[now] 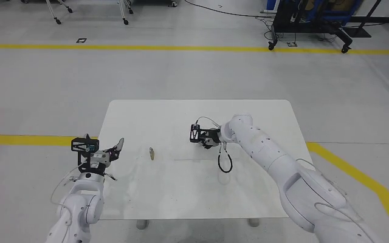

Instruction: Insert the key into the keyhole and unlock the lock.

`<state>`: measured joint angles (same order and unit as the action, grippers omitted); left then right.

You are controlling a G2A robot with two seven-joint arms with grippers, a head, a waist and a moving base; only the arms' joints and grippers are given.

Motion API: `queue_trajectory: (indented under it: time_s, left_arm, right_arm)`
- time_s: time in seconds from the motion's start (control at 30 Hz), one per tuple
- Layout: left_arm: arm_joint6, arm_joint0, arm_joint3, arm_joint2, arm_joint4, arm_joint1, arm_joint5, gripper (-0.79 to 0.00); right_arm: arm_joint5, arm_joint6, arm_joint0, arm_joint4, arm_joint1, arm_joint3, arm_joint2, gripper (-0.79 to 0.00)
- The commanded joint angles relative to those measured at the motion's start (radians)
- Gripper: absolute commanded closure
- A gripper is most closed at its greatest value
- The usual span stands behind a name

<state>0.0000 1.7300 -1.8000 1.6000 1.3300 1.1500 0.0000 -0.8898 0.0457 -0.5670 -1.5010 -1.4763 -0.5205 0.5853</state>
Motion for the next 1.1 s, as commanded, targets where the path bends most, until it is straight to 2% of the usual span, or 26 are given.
queue_trajectory:
  time_s: [0.0, 0.2, 0.33, 0.67, 0.73, 0.9, 1.07]
  left_arm:
    - [0.000, 0.000, 0.000, 0.000, 0.000, 0.000, 0.000, -0.785]
    - [0.000, 0.000, 0.000, 0.000, 0.000, 0.000, 0.000, -0.785]
    - [0.000, 0.000, 0.000, 0.000, 0.000, 0.000, 0.000, -0.785]
    - [0.000, 0.000, 0.000, 0.000, 0.000, 0.000, 0.000, -0.785]
    - [0.000, 0.000, 0.000, 0.000, 0.000, 0.000, 0.000, -0.785]
    - [0.000, 0.000, 0.000, 0.000, 0.000, 0.000, 0.000, -0.785]
    - [0.000, 0.000, 0.000, 0.000, 0.000, 0.000, 0.000, -0.785]
  right_arm:
    - [-0.009, -0.027, 0.000, -0.013, 0.001, 0.003, -0.004, 0.000]
    - [-0.048, -0.154, -0.012, -0.065, 0.022, -0.007, -0.008, 0.000]
    - [-0.049, -0.313, -0.031, -0.122, 0.059, -0.045, 0.004, 0.000]
    - [-0.021, -0.916, -0.173, -0.296, 0.236, -0.255, 0.118, 0.000]
    - [0.014, -0.990, -0.223, -0.312, 0.275, -0.314, 0.147, 0.000]
    - [0.017, -0.993, -0.337, -0.231, 0.375, -0.474, 0.211, 0.000]
    - [0.014, -0.990, -0.343, -0.226, 0.381, -0.485, 0.215, 0.000]
